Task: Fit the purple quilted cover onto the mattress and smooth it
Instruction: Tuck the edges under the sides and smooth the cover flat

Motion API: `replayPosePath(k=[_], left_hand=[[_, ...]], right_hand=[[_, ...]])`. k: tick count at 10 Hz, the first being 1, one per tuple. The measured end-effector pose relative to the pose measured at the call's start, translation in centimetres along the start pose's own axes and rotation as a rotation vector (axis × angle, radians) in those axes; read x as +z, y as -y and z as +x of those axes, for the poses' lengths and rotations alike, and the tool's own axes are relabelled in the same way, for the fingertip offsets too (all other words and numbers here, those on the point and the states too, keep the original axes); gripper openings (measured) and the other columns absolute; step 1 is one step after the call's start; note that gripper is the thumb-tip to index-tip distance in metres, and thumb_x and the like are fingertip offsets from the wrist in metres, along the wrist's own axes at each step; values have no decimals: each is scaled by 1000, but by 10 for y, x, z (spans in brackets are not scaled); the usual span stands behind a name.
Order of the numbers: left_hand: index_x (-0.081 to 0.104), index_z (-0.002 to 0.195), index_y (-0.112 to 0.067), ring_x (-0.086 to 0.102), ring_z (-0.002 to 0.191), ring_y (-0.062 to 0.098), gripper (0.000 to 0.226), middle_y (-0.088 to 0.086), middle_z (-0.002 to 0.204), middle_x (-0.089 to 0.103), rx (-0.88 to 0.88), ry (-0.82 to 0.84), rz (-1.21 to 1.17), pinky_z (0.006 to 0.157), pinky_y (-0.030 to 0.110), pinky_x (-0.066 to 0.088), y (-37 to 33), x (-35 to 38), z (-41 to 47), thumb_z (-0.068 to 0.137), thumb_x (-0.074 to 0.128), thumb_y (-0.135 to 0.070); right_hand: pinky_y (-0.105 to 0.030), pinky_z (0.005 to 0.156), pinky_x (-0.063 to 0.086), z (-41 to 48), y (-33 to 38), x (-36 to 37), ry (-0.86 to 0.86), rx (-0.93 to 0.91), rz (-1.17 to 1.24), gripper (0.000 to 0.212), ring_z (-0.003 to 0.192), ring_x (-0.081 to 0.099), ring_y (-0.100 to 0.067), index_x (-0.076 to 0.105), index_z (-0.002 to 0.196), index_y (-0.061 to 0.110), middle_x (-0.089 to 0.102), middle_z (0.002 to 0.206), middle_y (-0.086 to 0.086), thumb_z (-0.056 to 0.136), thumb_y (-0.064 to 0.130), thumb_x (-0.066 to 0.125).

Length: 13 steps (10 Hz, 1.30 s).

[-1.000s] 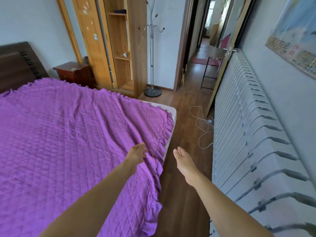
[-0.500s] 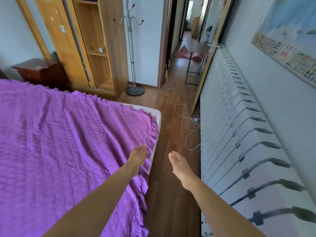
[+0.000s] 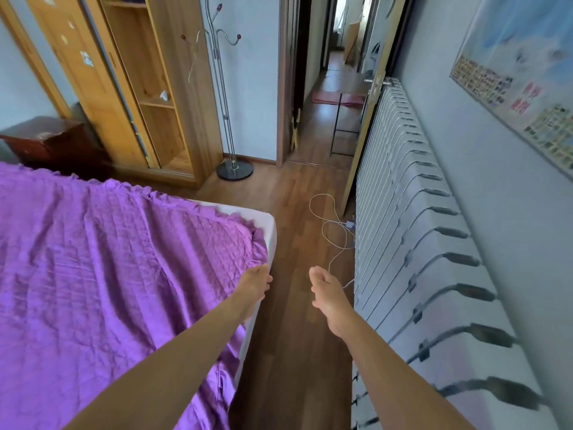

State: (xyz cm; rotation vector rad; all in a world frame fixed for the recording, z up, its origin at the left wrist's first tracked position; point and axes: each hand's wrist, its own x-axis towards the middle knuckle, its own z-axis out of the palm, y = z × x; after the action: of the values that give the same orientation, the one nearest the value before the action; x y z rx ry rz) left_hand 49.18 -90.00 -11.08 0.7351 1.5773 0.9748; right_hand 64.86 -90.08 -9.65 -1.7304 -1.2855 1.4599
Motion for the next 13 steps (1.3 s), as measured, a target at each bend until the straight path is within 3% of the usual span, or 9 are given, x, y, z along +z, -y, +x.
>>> replayPosePath(k=[4, 5, 6, 7, 8, 9, 10, 11, 13], left_hand=[[46, 104, -38, 41, 69, -11, 37, -22, 79, 42, 200, -90, 159, 62, 4, 36, -59, 47, 198, 93, 20, -62], [55, 110, -37, 35, 115, -7, 37, -27, 98, 51, 145, -93, 854, 100, 7, 22, -68, 30, 242, 99, 22, -50], [30, 139, 2, 22, 138, 28, 40, 15, 147, 27, 309, -13, 1122, 114, 33, 10, -87, 28, 295, 101, 27, -8], [61, 113, 5, 51, 120, 22, 41, 17, 121, 58, 249, 170, 1168, 108, 24, 28, -110, 21, 341, 82, 67, -23], [74, 82, -28, 48, 108, -6, 32, -18, 73, 61, 128, 17, 1119, 101, 5, 16, -127, 16, 360, 69, 67, -57], [39, 135, 2, 19, 139, 27, 39, 16, 145, 34, 163, -107, 1005, 115, 33, 6, -128, 10, 400, 100, 27, -7], [36, 137, 0, 31, 134, 21, 43, 11, 143, 36, 126, -14, 1095, 112, 28, 20, -155, 16, 418, 103, 22, -22], [44, 133, -11, 47, 77, -4, 57, 4, 130, 52, 99, -271, 840, 63, 8, 42, -169, 25, 460, 97, 28, -52], [44, 128, -4, 55, 99, 13, 33, 0, 112, 55, -95, -372, 97, 81, 24, 42, -220, 53, 550, 98, 37, -16]], right_hand=[[-40, 110, 35, 172, 56, -6, 72, 61, -51, 50, 131, 41, -20, 36, 142, 24, 38, 147, 1, 98, 49, 33], [-39, 108, 36, 223, 82, -2, 110, 90, -64, 48, 128, 43, -20, 39, 140, 21, 41, 144, -1, 99, 45, 34], [-39, 108, 37, 266, 109, 2, 126, 80, -75, 49, 128, 43, -20, 39, 141, 21, 41, 144, 0, 99, 45, 34], [-41, 109, 36, 308, 127, 9, 117, 74, -86, 51, 130, 42, -20, 36, 143, 20, 39, 147, -1, 98, 46, 34], [-41, 109, 36, 343, 139, 17, 161, 108, -118, 52, 131, 42, -22, 35, 143, 20, 38, 147, -3, 99, 46, 34], [-38, 107, 38, 376, 154, 25, 211, 112, -161, 51, 129, 43, -22, 36, 142, 19, 40, 145, -3, 99, 46, 33], [-36, 105, 40, 414, 176, 30, 256, 57, -180, 48, 126, 45, -21, 38, 141, 16, 43, 142, -5, 100, 42, 32], [-40, 105, 39, 460, 199, 28, 285, 20, -145, 46, 121, 48, -23, 43, 137, 12, 47, 138, -9, 101, 37, 33], [-45, 109, 35, 558, 248, -5, 312, -38, -154, 49, 130, 42, -20, 38, 142, 20, 40, 146, 0, 99, 42, 31]])
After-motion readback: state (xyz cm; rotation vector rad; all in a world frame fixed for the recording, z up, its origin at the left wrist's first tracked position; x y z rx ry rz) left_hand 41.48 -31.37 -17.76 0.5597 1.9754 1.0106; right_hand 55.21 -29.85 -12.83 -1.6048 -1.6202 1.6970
